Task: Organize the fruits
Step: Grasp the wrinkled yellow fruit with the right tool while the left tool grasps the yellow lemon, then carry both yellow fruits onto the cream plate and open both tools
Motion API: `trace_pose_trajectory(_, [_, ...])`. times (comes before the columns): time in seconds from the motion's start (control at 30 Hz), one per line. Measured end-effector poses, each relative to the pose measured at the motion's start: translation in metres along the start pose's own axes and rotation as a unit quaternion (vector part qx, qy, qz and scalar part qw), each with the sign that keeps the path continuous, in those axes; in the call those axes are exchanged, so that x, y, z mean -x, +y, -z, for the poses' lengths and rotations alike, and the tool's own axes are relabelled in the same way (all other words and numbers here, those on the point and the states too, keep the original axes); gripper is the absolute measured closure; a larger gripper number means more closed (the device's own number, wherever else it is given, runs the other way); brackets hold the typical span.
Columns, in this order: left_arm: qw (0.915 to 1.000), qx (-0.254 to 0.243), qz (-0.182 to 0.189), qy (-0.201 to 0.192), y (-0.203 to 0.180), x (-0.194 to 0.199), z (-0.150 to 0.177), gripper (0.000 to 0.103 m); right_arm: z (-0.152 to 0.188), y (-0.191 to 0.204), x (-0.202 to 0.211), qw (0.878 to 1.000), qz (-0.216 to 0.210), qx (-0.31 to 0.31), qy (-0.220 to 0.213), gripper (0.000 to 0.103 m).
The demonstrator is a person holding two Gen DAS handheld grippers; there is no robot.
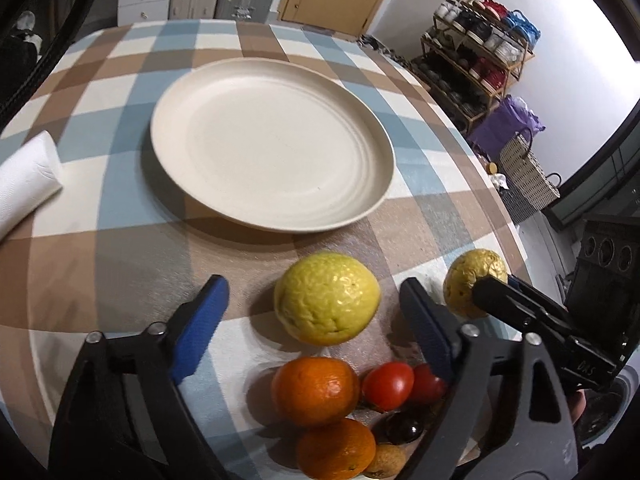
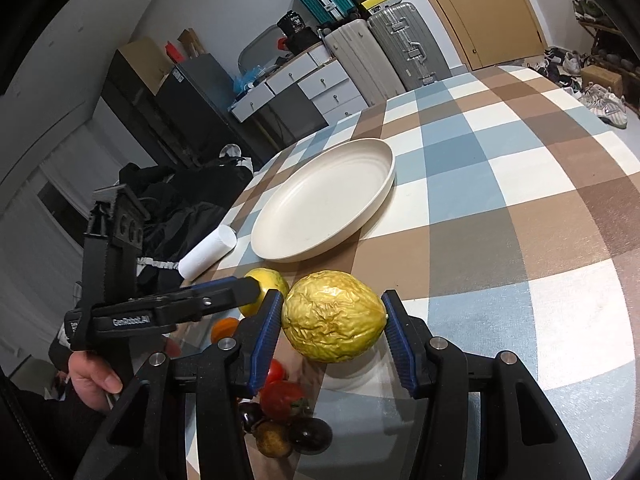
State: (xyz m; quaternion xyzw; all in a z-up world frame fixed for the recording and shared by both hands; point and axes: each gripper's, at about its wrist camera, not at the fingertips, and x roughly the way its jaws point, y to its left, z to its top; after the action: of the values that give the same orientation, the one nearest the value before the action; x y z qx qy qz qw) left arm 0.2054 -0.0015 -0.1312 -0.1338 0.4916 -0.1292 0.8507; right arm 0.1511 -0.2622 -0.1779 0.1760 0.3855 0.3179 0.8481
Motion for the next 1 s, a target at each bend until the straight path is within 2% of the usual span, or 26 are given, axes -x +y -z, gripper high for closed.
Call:
trace_pose_trajectory(0.07, [1.0,-0.002,0.001,0.005,-0.001,-0.003,0.0,0.032,0.001,0.001,0.0,1.0,-0.003,0.001,0.0,0.052])
trace_pose_trajectory(0.17, [0.9997,0.0,0.019,0.015,-0.001,-0.007,0.001,0.049,0.002,0.001,0.0,1.0,-0.008,0.003,0.001,0.052])
trace_pose_trajectory(0.2, [0.9995,0.003,0.028,0.017,-0.001,-0.007,0.001,0.051,0.002,0.001,0.001,1.0,-0.008,0.003,0.0,0.052])
trace_pose_trajectory(0.43, [0.999,-0.006,0.042,0.011,-0.004,-0.003,0.003,0.051,0.002,0.002,0.002,1.0,-0.009,0.004,-0.001,0.052])
trace_pose_trajectory(0.63, [0.9975,-0.007,0.071,-0.001,-0.007,0.015,-0.003,0.051,0.001,0.002,0.001,1.0,-0.006,0.003,0.003,0.052])
trace_pose_trajectory(0.8, [0.9964,-0.013,0.081,-0.019,-0.004,0.036,-0.022,0.051,-0.013,0.006,0.003,1.0,-0.009,0.012,-0.003,0.052])
trace_pose_trajectory(1.0, [0.9955,-0.022,0.08,-0.045,0.001,0.056,-0.059,0.051,-0.05,0.023,0.004,0.999,-0.023,0.035,-0.01,0.052])
